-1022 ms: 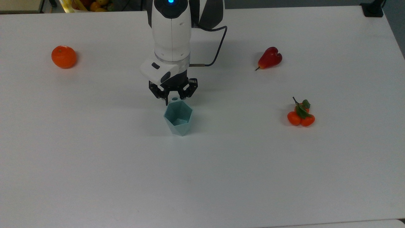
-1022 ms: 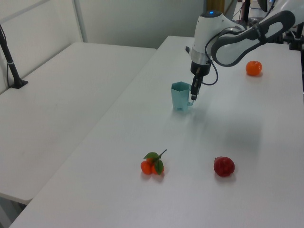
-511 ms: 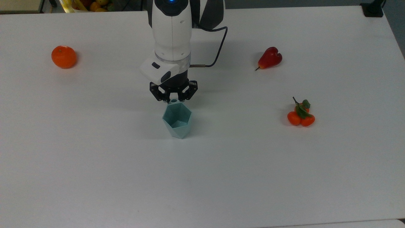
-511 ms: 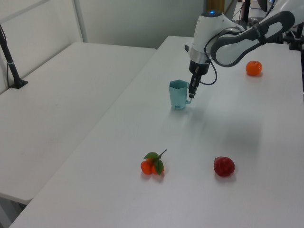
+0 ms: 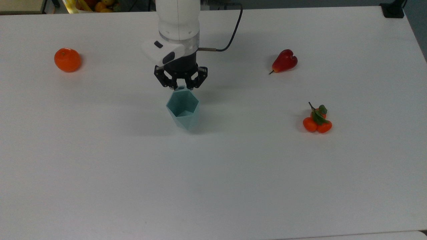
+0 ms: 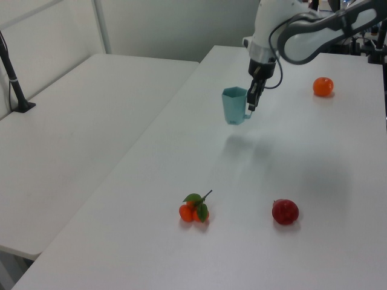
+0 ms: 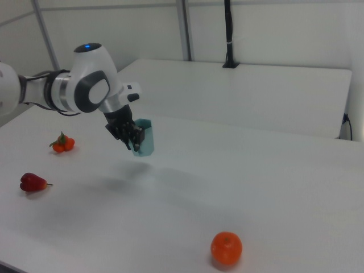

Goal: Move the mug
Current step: 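Drag the gripped teal mug across the table toward the robot base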

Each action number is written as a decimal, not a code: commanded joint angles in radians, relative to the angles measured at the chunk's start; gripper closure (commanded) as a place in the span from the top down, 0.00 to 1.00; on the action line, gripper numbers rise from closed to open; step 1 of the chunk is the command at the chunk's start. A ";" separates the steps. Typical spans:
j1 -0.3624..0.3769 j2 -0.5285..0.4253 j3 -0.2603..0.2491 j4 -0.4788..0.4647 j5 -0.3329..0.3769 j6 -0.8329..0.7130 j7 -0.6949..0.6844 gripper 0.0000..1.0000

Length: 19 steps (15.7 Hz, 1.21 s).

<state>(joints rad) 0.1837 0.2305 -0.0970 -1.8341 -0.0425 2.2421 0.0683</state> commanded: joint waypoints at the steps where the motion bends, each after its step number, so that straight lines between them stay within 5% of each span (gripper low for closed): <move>1: 0.003 -0.209 -0.003 -0.224 -0.002 -0.004 0.025 0.11; 7: 0.017 -0.295 0.000 -0.408 -0.043 0.010 0.145 0.12; 10: 0.042 -0.269 0.000 -0.433 -0.082 0.073 0.218 0.15; 14: 0.043 -0.247 0.000 -0.439 -0.092 0.065 0.222 0.33; 17: 0.043 -0.240 0.000 -0.439 -0.096 0.041 0.219 0.33; 18: 0.043 -0.240 0.000 -0.436 -0.105 0.027 0.219 0.40; 19: 0.043 -0.240 0.000 -0.429 -0.109 -0.004 0.219 0.65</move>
<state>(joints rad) 0.2179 -0.0005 -0.0931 -2.2604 -0.1224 2.2867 0.2628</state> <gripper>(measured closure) 0.665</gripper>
